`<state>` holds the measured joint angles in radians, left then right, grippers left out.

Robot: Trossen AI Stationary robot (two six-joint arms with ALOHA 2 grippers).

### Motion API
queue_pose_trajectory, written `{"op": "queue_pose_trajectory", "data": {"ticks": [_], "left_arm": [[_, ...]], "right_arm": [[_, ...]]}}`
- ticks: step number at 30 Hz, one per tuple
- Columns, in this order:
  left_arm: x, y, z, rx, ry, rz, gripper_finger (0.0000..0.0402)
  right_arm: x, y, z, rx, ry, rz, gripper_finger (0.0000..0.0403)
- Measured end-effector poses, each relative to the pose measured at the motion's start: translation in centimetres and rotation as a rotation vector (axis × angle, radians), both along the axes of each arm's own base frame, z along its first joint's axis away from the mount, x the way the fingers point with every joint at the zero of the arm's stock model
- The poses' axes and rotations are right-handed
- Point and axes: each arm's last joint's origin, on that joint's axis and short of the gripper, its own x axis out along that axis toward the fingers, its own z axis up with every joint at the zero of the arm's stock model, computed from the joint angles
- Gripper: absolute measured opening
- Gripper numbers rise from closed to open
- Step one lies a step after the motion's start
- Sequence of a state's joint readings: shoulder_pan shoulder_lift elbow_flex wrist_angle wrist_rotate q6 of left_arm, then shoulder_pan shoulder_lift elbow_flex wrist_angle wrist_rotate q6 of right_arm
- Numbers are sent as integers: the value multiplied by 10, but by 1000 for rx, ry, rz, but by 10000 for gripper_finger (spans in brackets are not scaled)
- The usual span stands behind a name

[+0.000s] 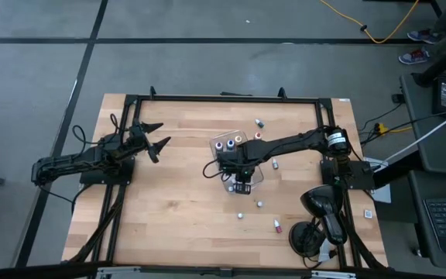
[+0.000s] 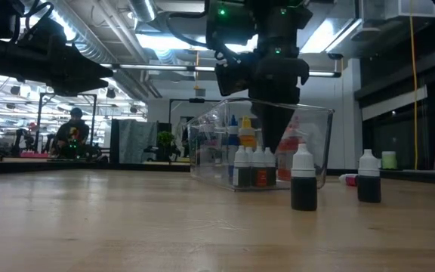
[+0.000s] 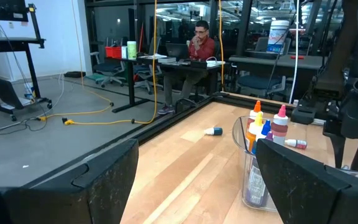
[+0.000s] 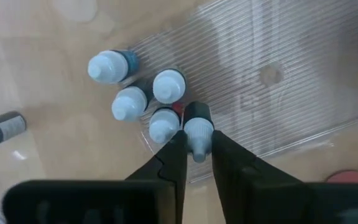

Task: Pick & Place food coloring
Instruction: Put the right small black food coloring bottle into the bottom of the bin

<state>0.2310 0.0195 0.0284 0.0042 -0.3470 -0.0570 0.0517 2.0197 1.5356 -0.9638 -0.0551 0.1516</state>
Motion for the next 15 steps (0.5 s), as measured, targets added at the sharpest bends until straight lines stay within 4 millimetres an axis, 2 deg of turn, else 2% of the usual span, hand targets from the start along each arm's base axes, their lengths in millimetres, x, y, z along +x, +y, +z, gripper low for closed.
{"op": "queue_pose_trajectory", "data": {"ticks": [7, 15], "left_arm": [[0, 0, 0, 0, 0, 0, 320], [0, 0, 0, 0, 0, 0, 320]], "right_arm": [[1, 0, 0, 1, -8, 1, 100], [1, 0, 7, 1, -3, 0, 108]]}}
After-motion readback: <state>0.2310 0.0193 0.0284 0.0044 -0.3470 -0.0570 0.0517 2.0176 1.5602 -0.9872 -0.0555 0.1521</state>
